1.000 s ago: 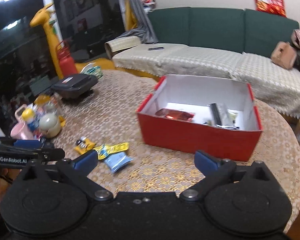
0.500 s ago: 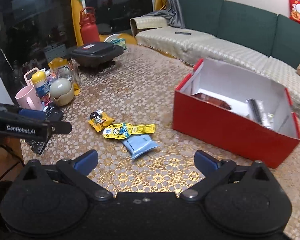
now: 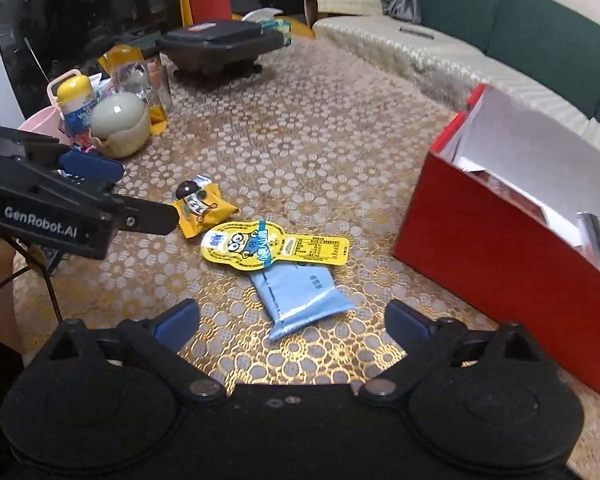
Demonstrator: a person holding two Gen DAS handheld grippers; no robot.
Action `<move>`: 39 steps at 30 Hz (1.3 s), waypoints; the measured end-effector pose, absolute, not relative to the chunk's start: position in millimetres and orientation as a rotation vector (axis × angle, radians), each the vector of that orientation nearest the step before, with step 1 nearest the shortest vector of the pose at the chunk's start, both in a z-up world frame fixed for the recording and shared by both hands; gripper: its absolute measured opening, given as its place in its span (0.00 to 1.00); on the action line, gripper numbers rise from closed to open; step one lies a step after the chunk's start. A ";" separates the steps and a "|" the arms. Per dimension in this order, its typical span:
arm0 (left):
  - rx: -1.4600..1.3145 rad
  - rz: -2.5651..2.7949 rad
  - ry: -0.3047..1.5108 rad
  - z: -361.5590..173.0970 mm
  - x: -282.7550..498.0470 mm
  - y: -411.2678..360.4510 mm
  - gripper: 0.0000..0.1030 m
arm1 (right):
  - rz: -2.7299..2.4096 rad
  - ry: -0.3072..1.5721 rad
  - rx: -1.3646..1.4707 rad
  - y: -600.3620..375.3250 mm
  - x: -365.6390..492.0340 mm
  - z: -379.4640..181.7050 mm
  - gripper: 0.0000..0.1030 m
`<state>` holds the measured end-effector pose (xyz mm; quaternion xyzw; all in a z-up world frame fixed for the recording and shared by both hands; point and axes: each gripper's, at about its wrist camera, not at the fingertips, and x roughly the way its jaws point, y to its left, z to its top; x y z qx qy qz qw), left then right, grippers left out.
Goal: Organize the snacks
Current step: 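Grasp the yellow candy with the left tool while the right tool grasps the blue pouch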
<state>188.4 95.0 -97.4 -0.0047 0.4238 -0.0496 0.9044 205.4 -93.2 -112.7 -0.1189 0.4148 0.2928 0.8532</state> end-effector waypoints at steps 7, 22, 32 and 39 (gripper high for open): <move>-0.004 -0.144 0.920 -113.7 212.4 96.3 0.74 | 0.627 0.899 -0.301 -83.1 218.3 -129.0 0.87; 0.012 -0.136 0.981 -133.9 240.1 94.3 0.33 | 0.655 0.895 -0.345 -74.6 227.0 -138.9 0.56; -0.039 -0.099 0.983 -127.5 230.1 94.1 0.30 | 0.637 0.913 -0.281 -86.8 216.6 -135.3 0.46; -0.065 -0.096 0.974 -116.3 209.7 89.0 0.29 | 0.602 0.900 -0.213 -109.6 198.1 -123.4 0.46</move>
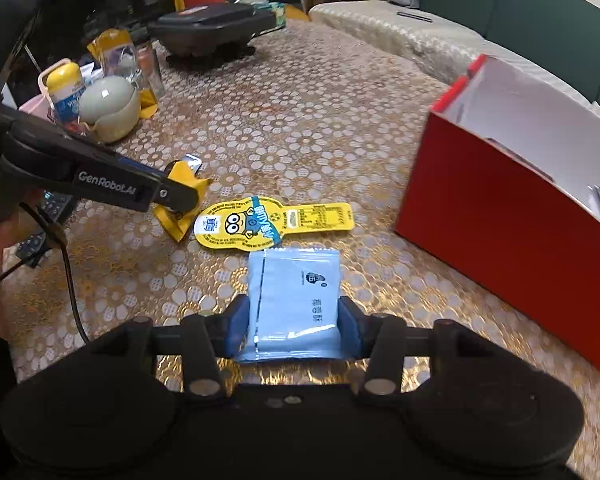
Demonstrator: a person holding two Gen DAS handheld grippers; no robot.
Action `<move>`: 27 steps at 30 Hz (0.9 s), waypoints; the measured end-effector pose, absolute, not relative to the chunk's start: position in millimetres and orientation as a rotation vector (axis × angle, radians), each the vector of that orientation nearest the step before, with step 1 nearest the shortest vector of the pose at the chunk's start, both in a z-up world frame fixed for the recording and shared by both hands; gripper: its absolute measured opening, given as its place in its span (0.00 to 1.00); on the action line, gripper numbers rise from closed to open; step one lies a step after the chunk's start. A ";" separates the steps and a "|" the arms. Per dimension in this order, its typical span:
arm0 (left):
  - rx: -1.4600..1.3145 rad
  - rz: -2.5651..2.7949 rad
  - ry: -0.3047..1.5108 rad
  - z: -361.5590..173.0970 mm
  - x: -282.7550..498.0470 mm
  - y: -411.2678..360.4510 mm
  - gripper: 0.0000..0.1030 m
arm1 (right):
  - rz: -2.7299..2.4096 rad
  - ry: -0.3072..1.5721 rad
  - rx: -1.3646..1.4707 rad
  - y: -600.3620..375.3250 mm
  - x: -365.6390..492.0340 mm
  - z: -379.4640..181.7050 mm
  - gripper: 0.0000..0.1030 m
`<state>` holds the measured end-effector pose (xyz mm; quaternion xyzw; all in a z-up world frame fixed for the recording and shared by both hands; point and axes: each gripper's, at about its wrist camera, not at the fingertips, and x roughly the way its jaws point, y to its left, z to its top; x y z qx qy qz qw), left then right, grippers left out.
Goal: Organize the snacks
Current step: 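Grasp the yellow candy with the left tool while the right tool grasps the blue pouch, then carry the yellow candy and blue pouch over the red box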
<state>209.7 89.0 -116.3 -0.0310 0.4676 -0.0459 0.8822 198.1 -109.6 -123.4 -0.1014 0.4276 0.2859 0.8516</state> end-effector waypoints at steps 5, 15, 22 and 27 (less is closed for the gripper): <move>-0.069 -0.091 0.971 -107.5 193.9 80.8 0.29 | 0.569 0.888 -0.160 -128.1 184.7 -114.1 0.46; -0.079 -0.122 0.907 -66.3 167.4 47.8 0.29 | 0.514 0.807 -0.056 -166.6 160.2 -82.3 0.46; -0.037 -0.160 0.842 -30.1 160.0 8.6 0.29 | 0.468 0.730 -0.007 -200.0 148.7 -55.9 0.46; -0.010 -0.188 0.799 -7.2 164.5 -21.4 0.29 | 0.420 0.675 0.004 -222.1 151.8 -36.1 0.46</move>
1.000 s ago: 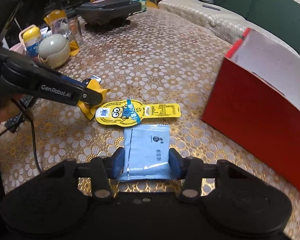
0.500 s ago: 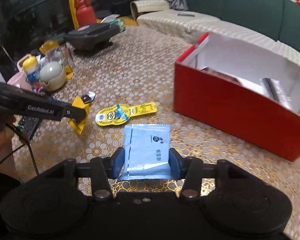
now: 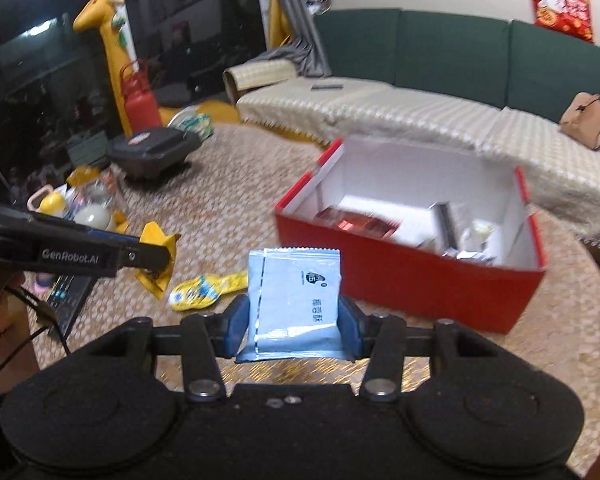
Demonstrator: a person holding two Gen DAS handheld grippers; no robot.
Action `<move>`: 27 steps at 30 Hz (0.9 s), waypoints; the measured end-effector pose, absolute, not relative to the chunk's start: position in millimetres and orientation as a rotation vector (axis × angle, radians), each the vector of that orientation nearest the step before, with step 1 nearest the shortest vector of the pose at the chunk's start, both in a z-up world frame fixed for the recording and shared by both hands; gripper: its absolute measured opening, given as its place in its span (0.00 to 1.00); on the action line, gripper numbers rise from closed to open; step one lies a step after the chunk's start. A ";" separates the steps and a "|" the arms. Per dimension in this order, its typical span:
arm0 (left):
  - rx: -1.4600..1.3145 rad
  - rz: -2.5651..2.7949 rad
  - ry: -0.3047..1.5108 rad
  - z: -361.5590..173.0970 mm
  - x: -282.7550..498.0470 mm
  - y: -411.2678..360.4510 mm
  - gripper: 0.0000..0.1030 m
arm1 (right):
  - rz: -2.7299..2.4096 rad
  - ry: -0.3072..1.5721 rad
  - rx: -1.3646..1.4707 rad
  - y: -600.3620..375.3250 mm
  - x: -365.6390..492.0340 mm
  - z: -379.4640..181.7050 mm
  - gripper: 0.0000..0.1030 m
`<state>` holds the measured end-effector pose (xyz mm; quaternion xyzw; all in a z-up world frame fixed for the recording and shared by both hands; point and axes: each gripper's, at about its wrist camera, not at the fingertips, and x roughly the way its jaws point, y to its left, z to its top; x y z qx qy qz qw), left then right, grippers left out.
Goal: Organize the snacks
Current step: 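Carry the yellow candy and blue pouch over the red box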
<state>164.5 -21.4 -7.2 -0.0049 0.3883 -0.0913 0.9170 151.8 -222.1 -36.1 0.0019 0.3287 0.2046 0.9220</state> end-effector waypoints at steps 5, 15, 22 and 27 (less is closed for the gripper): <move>0.011 -0.219 0.769 11.5 176.4 -50.0 0.29 | 0.375 0.627 -0.002 -247.0 162.7 -17.8 0.46; 0.058 -0.249 0.784 19.2 228.8 -91.6 0.29 | 0.283 0.612 -0.023 -287.5 204.1 -9.2 0.46; 0.124 -0.252 0.800 7.9 265.3 -117.4 0.29 | 0.236 0.641 -0.030 -301.0 241.3 -19.9 0.46; 0.163 -0.252 0.831 -8.8 291.9 -130.3 0.29 | 0.224 0.675 -0.033 -303.1 270.5 -33.4 0.46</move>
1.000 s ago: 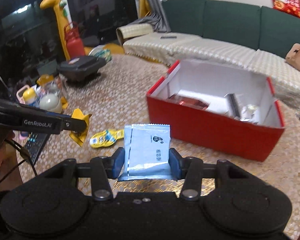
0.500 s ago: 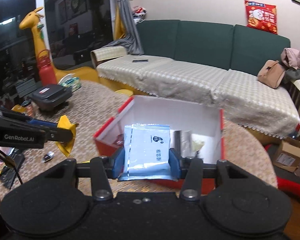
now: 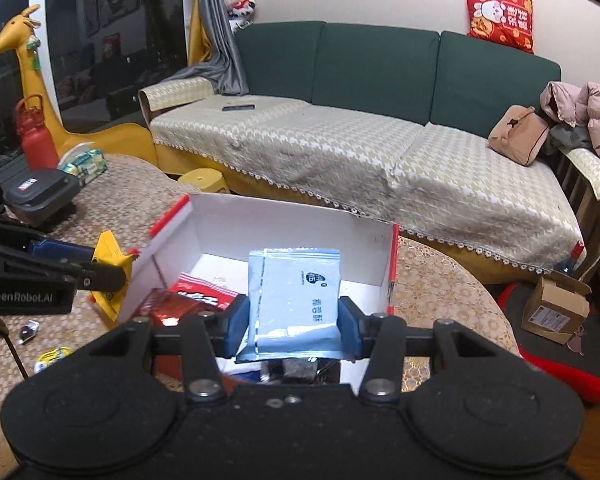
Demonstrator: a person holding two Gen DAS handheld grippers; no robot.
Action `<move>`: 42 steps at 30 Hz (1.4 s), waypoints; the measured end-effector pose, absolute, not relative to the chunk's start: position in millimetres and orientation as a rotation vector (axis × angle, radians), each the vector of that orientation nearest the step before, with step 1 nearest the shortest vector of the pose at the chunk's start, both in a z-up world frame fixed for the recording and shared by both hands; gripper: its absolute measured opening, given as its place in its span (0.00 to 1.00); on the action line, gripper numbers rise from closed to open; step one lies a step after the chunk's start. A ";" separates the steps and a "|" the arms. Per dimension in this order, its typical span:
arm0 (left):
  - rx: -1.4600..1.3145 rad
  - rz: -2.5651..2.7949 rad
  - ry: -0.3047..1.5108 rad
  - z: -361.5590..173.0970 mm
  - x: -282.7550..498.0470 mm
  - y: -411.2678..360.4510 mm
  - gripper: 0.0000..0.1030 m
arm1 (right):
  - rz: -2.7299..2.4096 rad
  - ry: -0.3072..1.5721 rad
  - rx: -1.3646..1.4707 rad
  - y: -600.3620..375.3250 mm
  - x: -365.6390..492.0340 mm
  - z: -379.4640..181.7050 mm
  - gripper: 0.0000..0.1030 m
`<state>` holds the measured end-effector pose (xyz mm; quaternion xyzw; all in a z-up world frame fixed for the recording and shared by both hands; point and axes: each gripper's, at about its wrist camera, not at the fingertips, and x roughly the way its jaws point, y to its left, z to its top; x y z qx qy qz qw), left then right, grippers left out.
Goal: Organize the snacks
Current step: 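Carry the yellow candy and blue pouch over the red box, then open the left tool over the box while the right tool releases the blue pouch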
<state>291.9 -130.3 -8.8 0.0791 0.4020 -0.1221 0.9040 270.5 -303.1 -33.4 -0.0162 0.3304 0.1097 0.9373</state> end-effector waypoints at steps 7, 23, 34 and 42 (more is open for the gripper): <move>0.196 -0.265 0.867 -31.7 321.4 -141.7 0.29 | 0.201 0.728 -0.044 -296.8 304.7 -55.6 0.46; 0.247 -0.293 0.921 -67.2 348.6 -150.9 0.29 | 0.210 0.807 -0.099 -287.2 332.7 -88.7 0.46; 0.130 -0.263 0.896 -41.9 335.9 -127.4 0.54 | 0.213 0.788 -0.038 -292.8 319.1 -68.7 0.47; 0.106 -0.265 0.850 -15.7 304.1 -116.9 0.58 | 0.244 0.753 -0.035 -287.7 287.3 -44.2 0.51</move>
